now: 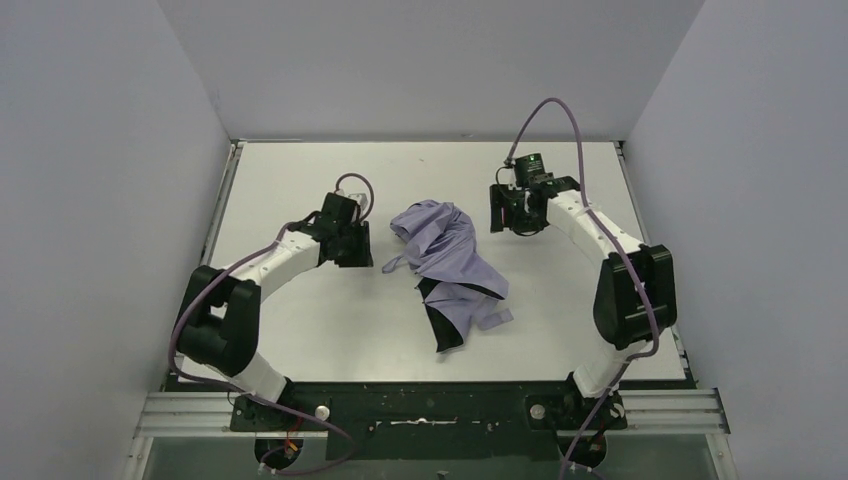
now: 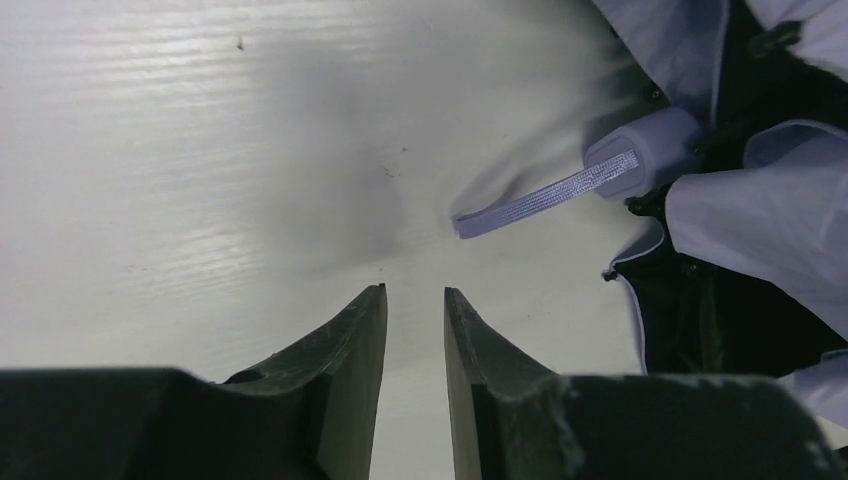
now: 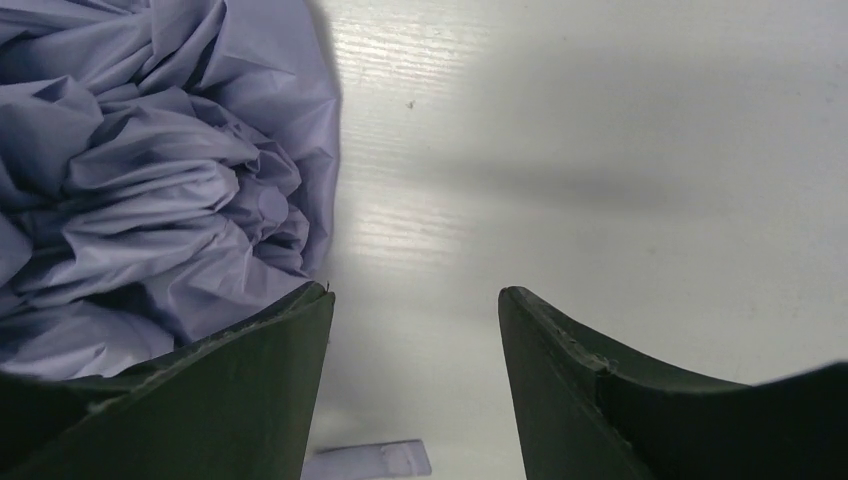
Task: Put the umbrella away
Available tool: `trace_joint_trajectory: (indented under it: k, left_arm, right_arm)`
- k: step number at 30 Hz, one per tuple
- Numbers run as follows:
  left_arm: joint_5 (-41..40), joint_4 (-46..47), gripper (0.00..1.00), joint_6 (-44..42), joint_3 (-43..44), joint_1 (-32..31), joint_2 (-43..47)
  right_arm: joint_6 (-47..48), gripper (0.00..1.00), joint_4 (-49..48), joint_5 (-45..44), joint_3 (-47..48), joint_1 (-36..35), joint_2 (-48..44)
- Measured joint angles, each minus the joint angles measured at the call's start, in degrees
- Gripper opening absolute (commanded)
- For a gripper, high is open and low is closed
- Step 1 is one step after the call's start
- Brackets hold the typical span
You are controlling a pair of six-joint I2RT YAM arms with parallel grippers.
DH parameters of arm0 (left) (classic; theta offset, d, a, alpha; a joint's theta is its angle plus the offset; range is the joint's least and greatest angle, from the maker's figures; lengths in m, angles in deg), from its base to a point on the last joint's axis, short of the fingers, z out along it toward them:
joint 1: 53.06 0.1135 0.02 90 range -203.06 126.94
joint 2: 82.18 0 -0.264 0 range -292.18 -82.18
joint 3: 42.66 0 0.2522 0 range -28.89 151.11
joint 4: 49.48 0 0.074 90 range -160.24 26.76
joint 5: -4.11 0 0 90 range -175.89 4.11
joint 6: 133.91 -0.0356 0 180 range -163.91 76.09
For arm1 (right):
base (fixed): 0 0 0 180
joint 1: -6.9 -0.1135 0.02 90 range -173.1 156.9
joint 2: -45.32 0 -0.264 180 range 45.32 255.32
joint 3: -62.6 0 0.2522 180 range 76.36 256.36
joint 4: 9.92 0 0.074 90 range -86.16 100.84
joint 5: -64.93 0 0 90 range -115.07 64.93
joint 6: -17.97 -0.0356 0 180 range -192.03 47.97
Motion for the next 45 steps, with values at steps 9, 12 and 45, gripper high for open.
trace_joint_trajectory:
  k: [9,12,45]
  left_arm:
    - [3.3,0.6,0.24,1.3,4.8,-4.2,-10.3]
    - [4.1,1.7,0.24,1.6,6.1,-5.4,-12.2]
    - [4.0,4.4,0.45,4.5,-17.2,-8.2,28.9]
  right_arm:
    - [0.8,0.59,-4.3,3.8,5.2,-0.3,13.9]
    - [0.9,0.59,-5.4,5.7,5.3,-0.7,16.7]
    - [-1.0,0.72,-5.3,5.8,-16.9,-16.1,-28.4]
